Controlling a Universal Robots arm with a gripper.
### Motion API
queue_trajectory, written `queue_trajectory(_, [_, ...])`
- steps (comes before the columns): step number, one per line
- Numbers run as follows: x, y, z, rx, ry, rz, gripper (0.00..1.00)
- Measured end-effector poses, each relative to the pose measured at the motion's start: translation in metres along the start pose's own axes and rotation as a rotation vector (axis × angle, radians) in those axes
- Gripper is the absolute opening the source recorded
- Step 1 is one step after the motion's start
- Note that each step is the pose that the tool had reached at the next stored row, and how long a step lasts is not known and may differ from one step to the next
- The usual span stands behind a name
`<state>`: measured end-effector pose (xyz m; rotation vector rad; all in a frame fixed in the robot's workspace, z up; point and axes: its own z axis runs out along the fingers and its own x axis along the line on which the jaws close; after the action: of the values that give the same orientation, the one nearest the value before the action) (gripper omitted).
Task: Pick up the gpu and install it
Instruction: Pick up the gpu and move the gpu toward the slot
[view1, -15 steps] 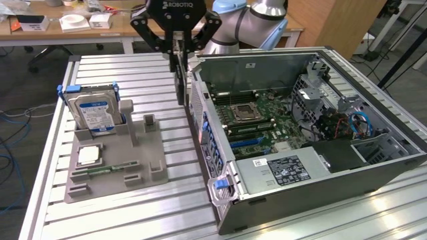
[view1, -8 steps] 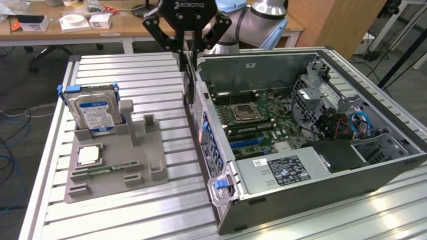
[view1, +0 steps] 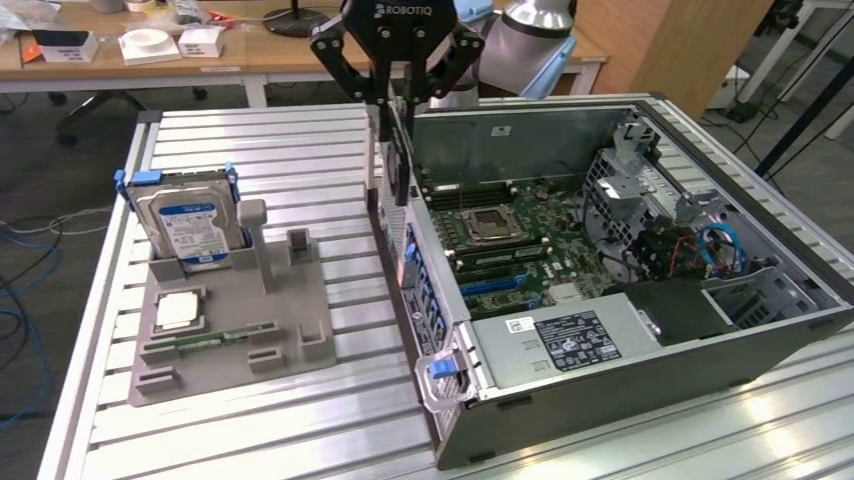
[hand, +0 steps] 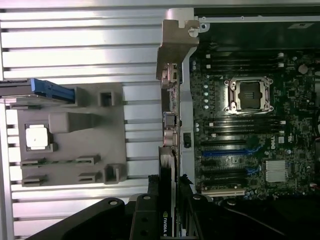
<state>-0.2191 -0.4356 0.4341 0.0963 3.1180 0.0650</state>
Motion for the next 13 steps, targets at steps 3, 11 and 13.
queue_trajectory(3, [-0.006, 0.0004, 0.0001, 0.0001, 0.0, 0.0, 0.27])
queue_trajectory(11, [-0.03, 0.0019, 0.0007, -0.0015, 0.0001, 0.0, 0.27])
queue_trajectory(13, [-0.037, 0.0023, 0.0008, -0.0025, 0.0002, -0.001, 0.27])
